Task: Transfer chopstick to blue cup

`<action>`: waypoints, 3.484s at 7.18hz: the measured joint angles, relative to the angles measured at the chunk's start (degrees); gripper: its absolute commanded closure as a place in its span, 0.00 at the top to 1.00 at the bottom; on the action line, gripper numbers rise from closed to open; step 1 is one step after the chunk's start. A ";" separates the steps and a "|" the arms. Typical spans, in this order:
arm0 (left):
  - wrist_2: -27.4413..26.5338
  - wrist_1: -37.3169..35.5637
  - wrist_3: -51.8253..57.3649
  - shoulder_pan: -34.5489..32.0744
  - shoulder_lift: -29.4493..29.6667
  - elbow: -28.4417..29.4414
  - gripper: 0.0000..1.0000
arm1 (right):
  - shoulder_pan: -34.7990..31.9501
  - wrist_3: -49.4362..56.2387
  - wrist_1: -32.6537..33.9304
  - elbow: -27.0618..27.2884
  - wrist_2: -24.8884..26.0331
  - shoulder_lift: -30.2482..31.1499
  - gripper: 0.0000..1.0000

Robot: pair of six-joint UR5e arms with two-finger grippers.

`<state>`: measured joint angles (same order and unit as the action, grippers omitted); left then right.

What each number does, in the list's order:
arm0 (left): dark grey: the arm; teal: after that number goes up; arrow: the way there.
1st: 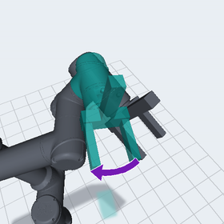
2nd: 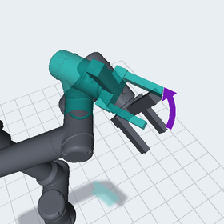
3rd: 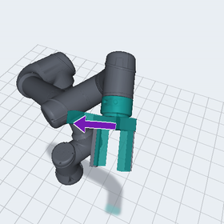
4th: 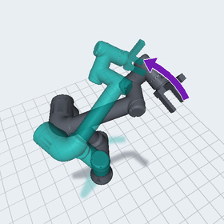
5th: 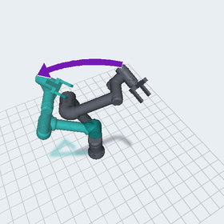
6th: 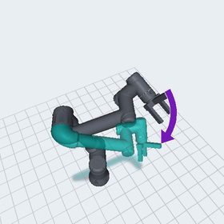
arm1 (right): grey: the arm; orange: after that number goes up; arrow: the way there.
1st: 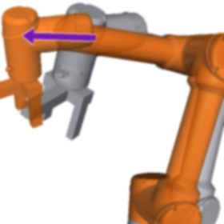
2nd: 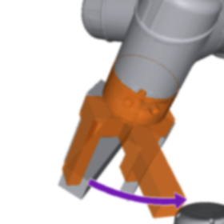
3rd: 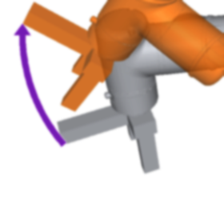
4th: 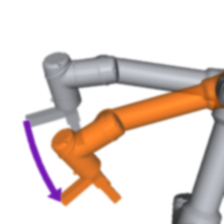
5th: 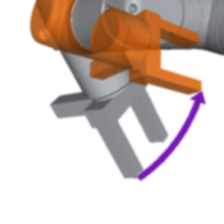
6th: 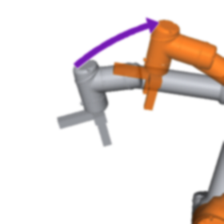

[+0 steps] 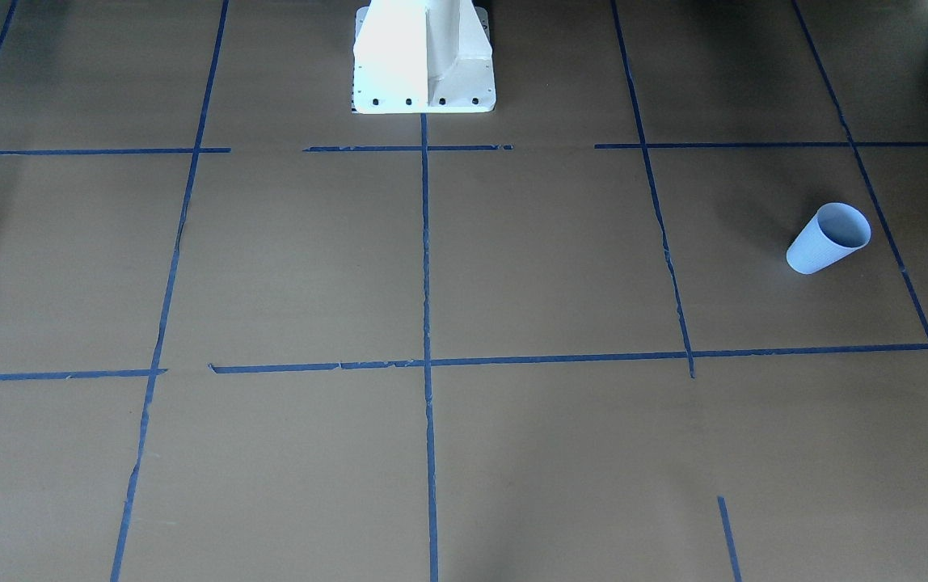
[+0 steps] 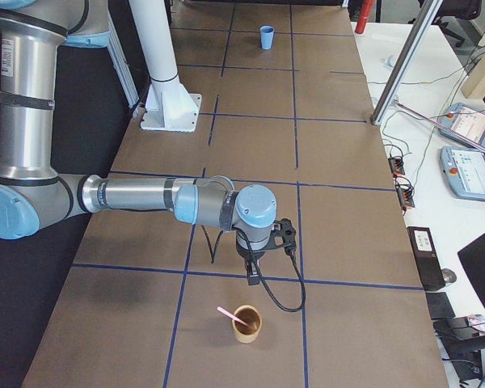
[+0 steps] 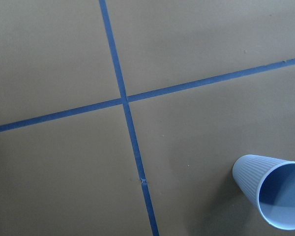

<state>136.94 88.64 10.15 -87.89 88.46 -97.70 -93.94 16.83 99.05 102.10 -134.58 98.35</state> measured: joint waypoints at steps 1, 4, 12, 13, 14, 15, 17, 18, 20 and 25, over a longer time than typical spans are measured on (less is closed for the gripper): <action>0.49 2.77 -1.56 0.09 -0.91 -0.27 1.00 | -0.01 0.10 0.00 0.07 -0.10 0.02 1.00; 2.68 6.31 -16.41 8.43 -1.49 -1.90 1.00 | -0.01 0.21 -0.81 0.37 -0.60 0.49 1.00; -3.15 23.49 -35.67 22.09 -4.21 2.50 0.29 | 0.06 -0.16 -3.25 -0.12 -1.41 0.70 1.00; -3.16 23.56 -35.73 22.42 -4.19 2.63 0.07 | 0.03 -0.14 -3.25 -0.13 -1.45 0.70 1.00; -3.09 23.58 -35.80 22.71 -4.18 2.65 0.00 | 0.00 -0.15 -3.25 -0.13 -1.49 0.70 1.00; -2.87 23.59 -35.91 22.85 -4.09 2.45 0.00 | 0.01 -0.18 -3.25 -0.10 -1.53 0.70 1.00; -2.28 23.47 -39.47 22.92 -2.27 1.49 0.00 | 0.02 -0.17 -3.27 -0.09 -2.17 0.73 1.00; -1.42 23.18 -45.89 23.28 0.75 -0.01 0.00 | 0.05 -0.10 -3.31 -0.09 -2.37 0.74 1.00; -0.76 22.41 -65.25 31.13 11.30 -2.40 0.00 | 0.07 0.13 -3.34 -0.01 -2.44 0.71 1.00; -19.14 2.90 -89.19 55.72 42.71 -0.20 0.00 | 0.03 -0.21 -5.71 -0.14 -2.41 1.00 1.00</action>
<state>117.79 91.54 -79.04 -32.17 131.17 -97.91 -93.91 16.62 93.34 101.96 -136.99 99.35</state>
